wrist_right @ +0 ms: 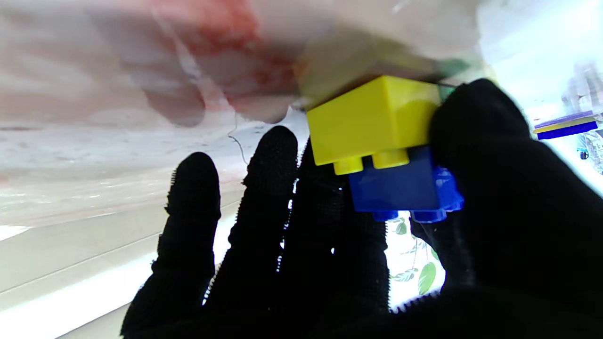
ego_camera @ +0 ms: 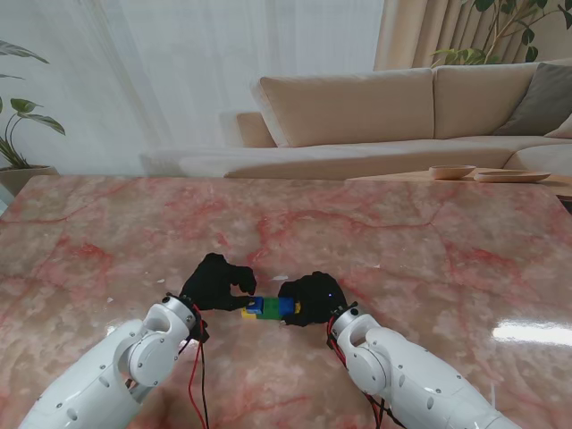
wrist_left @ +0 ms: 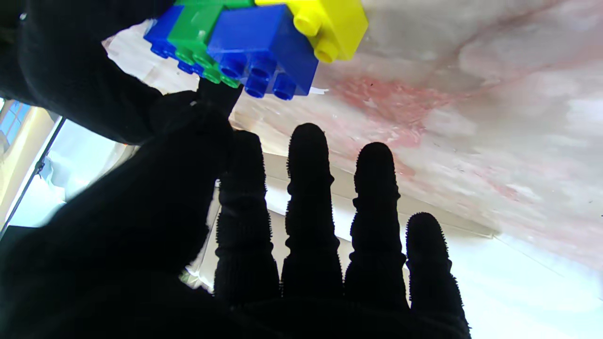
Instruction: Build a two-level staggered structure with toy bricks
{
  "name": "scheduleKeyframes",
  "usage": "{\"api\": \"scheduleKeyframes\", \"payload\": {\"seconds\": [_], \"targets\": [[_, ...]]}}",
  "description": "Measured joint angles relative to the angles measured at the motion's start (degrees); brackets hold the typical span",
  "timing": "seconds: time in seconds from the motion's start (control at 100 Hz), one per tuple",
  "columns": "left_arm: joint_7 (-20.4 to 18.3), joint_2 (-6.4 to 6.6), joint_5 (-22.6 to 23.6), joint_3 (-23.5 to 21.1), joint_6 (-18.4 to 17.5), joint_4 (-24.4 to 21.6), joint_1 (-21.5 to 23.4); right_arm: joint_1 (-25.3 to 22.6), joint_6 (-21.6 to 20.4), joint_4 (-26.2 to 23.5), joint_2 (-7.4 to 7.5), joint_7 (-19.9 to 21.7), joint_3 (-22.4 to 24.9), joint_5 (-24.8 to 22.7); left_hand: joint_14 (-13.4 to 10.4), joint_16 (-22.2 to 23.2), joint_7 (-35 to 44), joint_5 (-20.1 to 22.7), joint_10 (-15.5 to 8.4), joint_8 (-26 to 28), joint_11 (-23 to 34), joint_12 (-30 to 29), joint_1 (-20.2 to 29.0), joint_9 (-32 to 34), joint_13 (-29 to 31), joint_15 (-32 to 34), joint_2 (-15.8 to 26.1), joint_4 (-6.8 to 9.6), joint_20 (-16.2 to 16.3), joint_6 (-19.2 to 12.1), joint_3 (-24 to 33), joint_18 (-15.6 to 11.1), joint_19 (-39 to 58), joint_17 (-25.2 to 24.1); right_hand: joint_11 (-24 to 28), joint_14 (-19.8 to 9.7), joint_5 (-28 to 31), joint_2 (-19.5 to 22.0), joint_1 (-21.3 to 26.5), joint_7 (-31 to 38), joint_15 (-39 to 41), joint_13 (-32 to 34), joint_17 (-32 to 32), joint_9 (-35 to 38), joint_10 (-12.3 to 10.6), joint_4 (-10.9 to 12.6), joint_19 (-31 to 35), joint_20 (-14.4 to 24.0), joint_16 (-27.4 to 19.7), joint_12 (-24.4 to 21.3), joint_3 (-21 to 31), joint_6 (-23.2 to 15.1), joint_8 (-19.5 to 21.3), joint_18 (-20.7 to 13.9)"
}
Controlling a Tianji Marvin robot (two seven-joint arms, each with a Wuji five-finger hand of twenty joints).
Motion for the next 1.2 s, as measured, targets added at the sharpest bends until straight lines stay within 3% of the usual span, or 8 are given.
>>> {"api": "scheduleKeyframes", "payload": {"seconds": [0.26, 0.45, 0.48, 1.08, 1.2], "targets": [[3.0, 0.00, 1.4, 2.6, -0.5, 2.8, -1.6, 0.0, 0.0, -0.1, 0.02, 0.2, 0.0, 0.0, 0.1, 0.6, 0.0, 2.9, -0.1, -4.0, -3.1, 0.4, 0.9, 2.8, 1.0, 0.0, -0.4, -0.22, -1.1, 0.0, 0.0, 0.5, 2.0, 0.1, 0.0, 0.0, 0.0, 0.0, 0.0, 0.0, 0.0, 0.0, 0.0, 0.0, 0.0, 0.0, 0.0, 0.0, 0.0, 0.0, 0.0, 0.0, 0.0, 0.0], [4.3, -0.07, 2.6, 4.6, -0.7, 4.7, -3.1, 0.0, 0.0, -0.1, 0.02, 0.2, 0.0, 0.0, 0.1, 0.6, 0.0, 2.6, -0.1, -5.6, -3.3, 0.4, 1.1, 2.7, 2.4, 0.7, -0.4, -0.22, -1.3, 0.0, -0.1, 0.6, 2.7, 0.3, 0.0, 0.0, 0.0, 0.0, 0.0, 0.0, 0.0, 0.0, 0.0, 0.0, 0.0, 0.0, 0.0, 0.0, 0.0, 0.0, 0.0, 0.0, 0.0, 0.0], [4.5, -0.07, 2.8, 4.8, -0.8, 4.8, -3.3, 0.0, 0.0, -0.1, 0.02, 0.2, 0.0, 0.0, 0.1, 0.6, 0.0, 3.1, -0.1, -6.2, -3.7, 0.4, 1.1, 4.0, 2.4, 0.8, -0.4, -1.13, -1.3, -0.1, 0.0, 0.6, 3.2, 0.6, 0.0, 0.0, 0.0, 0.0, 0.0, 0.0, 0.0, 0.0, 0.0, 0.0, 0.0, 0.0, 0.0, 0.0, 0.0, 0.0, 0.0, 0.0, 0.0, 0.0], [3.6, 0.65, 5.9, 7.0, -2.1, 5.8, -5.8, 0.0, 0.0, -0.2, 0.03, 0.3, 0.0, 0.0, 0.1, 0.6, 0.9, 4.2, 0.2, -8.2, -6.4, -1.3, 0.9, 9.0, 3.9, 1.5, -2.2, -1.25, -1.4, -1.8, 0.0, 0.7, 5.4, 1.7, 0.0, 0.0, 0.0, 0.0, 0.0, 0.0, 0.0, 0.0, 0.0, 0.0, 0.0, 0.0, 0.0, 0.0, 0.0, 0.0, 0.0, 0.0, 0.0, 0.0], [3.0, 0.98, 6.8, 7.8, -1.9, 5.8, -6.7, 0.0, 0.0, -0.3, 0.08, 0.5, 0.0, 0.0, 0.1, 0.6, 1.6, 4.2, 0.2, -8.2, -6.4, -1.3, 0.9, 9.0, 3.9, 1.5, -2.3, -2.55, -1.4, -2.4, -0.1, 0.7, 5.4, 1.7, 0.0, 0.0, 0.0, 0.0, 0.0, 0.0, 0.0, 0.0, 0.0, 0.0, 0.0, 0.0, 0.0, 0.0, 0.0, 0.0, 0.0, 0.0, 0.0, 0.0]]}}
